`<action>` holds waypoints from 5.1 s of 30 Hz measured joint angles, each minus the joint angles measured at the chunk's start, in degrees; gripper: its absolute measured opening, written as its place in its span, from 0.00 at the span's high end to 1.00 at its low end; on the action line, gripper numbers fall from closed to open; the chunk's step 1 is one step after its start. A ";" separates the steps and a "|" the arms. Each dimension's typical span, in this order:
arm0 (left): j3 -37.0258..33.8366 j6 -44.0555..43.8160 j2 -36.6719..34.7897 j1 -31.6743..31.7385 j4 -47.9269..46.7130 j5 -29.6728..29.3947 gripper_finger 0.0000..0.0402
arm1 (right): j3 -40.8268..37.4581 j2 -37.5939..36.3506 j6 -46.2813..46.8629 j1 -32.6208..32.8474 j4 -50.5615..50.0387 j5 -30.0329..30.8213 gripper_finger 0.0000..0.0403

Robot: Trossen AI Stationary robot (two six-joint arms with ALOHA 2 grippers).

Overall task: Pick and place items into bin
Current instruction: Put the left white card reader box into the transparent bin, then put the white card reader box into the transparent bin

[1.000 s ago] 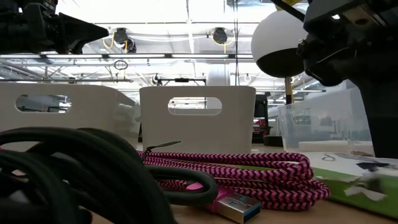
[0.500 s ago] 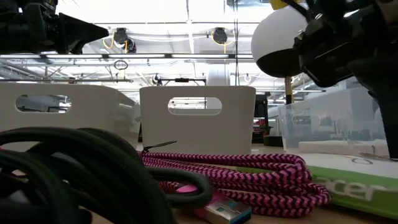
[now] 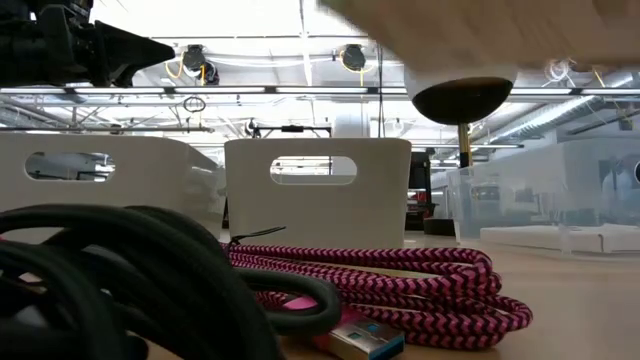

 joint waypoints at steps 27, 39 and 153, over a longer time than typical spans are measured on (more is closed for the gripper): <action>-0.02 -0.04 0.00 0.00 -0.48 0.00 0.84 | 4.31 -22.65 5.25 -4.66 -51.62 6.25 1.00; 0.00 -0.07 0.00 0.00 -0.48 0.00 0.84 | 0.10 -18.43 4.55 -13.23 -55.59 -4.19 1.00; -0.02 -1.98 -0.02 0.00 -4.72 0.00 0.84 | -19.58 -18.77 28.12 10.16 -11.19 -24.03 0.49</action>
